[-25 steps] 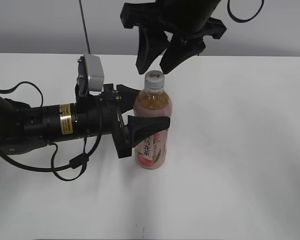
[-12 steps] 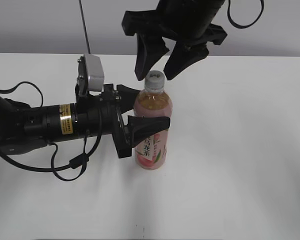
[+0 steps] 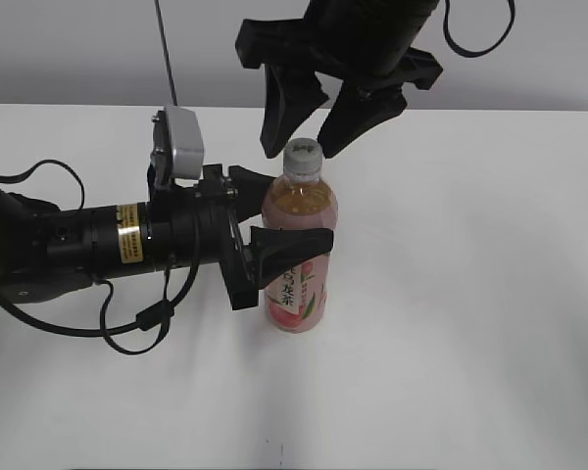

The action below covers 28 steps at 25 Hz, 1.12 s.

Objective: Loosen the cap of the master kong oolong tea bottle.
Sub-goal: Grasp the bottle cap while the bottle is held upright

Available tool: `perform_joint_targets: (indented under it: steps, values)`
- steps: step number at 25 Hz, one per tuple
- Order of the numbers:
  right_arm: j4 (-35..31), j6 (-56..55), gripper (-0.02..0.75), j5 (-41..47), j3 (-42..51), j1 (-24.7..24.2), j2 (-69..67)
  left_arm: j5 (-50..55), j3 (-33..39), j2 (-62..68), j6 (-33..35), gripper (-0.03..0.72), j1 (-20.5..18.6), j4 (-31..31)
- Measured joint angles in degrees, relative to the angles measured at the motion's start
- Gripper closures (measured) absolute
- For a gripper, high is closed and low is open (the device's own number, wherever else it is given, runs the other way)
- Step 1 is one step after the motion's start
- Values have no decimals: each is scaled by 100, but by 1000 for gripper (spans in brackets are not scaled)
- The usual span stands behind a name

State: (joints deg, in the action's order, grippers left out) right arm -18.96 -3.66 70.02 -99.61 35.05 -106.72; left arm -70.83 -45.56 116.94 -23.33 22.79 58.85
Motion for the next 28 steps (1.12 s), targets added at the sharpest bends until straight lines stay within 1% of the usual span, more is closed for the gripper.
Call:
perform_joint_targets:
  steps: [17, 21, 28]
  values:
    - [67, 4, 307, 0, 0, 0, -8, 0, 0, 0, 0, 221, 0, 0]
    - [97, 4, 307, 0, 7, 83, -92, 0, 0, 0, 0, 221, 0, 0]
    - [454, 4, 333, 0, 7, 253, -93, 0, 0, 0, 0, 221, 0, 5]
